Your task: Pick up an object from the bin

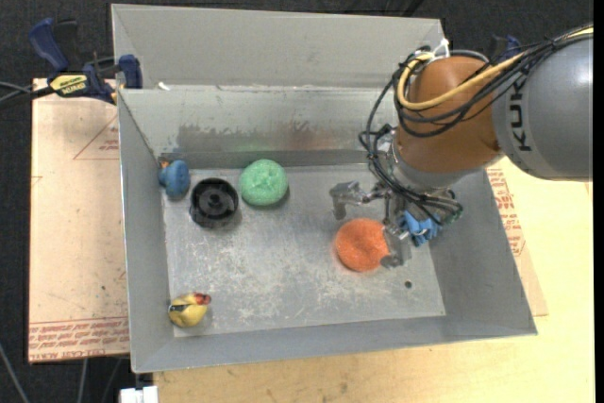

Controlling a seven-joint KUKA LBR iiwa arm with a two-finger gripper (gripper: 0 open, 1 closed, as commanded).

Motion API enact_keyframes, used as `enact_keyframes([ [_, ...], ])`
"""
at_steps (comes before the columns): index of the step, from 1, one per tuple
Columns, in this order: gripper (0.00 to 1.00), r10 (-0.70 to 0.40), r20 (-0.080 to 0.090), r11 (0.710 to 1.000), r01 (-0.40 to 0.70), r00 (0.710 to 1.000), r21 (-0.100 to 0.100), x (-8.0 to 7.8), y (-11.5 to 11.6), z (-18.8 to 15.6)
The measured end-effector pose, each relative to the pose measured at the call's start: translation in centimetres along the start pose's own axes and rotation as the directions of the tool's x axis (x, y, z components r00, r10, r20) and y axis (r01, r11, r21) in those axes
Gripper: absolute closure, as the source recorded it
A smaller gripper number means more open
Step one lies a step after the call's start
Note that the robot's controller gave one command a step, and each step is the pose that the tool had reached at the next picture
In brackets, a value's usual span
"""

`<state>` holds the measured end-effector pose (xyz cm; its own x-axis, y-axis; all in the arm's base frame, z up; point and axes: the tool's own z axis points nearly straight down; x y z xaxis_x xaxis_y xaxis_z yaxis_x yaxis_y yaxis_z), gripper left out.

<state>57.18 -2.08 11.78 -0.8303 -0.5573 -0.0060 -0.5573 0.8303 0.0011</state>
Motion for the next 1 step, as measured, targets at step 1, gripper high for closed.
enact_keyframes([
  [1,1.0,-0.154,0.004,0.988,0.154,0.988,0.002,2.3,-0.12,2.73],
])
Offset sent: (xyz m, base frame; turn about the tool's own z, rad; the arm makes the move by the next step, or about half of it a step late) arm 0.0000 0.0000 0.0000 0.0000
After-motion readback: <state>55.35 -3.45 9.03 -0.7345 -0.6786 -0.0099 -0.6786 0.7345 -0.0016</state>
